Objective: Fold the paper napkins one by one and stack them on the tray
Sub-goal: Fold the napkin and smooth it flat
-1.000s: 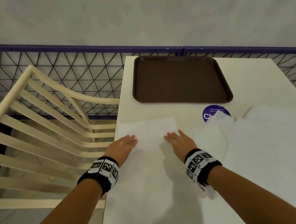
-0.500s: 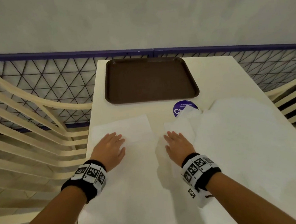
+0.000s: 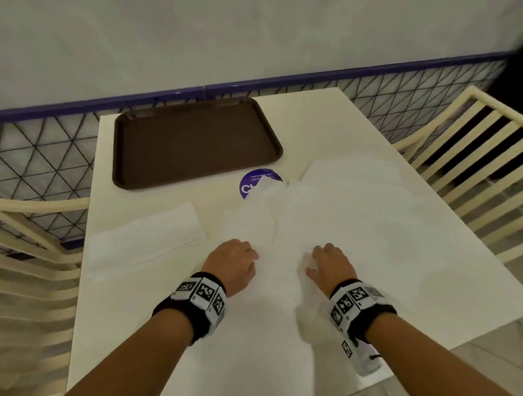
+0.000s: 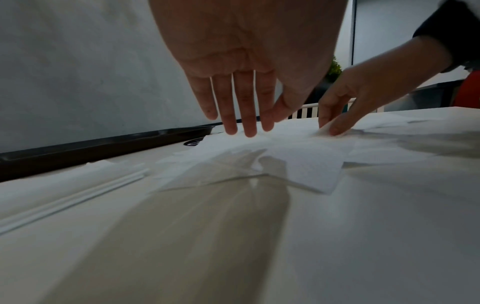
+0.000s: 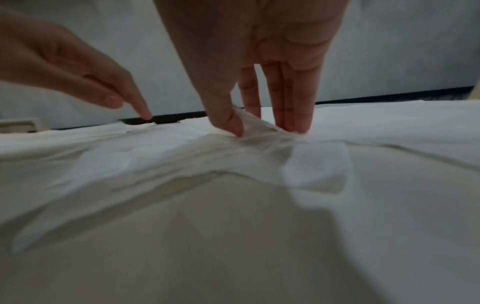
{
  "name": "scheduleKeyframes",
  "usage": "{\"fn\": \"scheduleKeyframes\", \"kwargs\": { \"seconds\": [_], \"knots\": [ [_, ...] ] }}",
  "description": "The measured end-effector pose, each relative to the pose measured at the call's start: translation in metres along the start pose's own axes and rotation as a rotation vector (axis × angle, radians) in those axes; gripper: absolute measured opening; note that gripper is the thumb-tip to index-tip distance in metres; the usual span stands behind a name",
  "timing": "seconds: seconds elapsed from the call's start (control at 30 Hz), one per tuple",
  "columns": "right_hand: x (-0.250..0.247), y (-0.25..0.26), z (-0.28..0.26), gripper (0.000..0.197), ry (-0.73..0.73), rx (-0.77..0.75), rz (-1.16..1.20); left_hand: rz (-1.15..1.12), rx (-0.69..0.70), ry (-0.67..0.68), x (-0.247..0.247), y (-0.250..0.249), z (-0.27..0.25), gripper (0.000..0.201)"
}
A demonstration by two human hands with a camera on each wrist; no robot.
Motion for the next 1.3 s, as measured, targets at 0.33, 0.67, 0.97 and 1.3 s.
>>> {"fn": "scheduleKeyframes", "kwargs": {
  "seconds": [0.33,0.67,0.97,1.3],
  "knots": [
    [-0.009,-0.022,0.004,0.037,0.071,-0.101,0.073,0.030,-0.082,0.140,-0.014,-0.026,0.036,0.042],
    [-0.043,0.028,-0.025,0.014,-0.335,-0.725,0.043,0.010,0.062,0.143,-0.036,-0.029,0.066,0.057],
    [0.007,0.047,-0.039,0.043,0.110,-0.595,0.020,-0.120,-0.184,0.268,-0.016,-0.002,-0.020,0.032],
    [0.078,0.098,-0.060,0.034,0.435,-0.755,0.098,-0.153,-0.466,0.368,0.000,-0.003,-0.160,0.032]
  ]
}}
Point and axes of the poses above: each hand's wrist, its own z-axis towards the middle knuckle, its own x-axis out of the palm, y = z × x, the point moved 5 cm from there along z, towards the middle knuckle, and after that the axes turned 15 degrees about z, right-handed, at the moved point
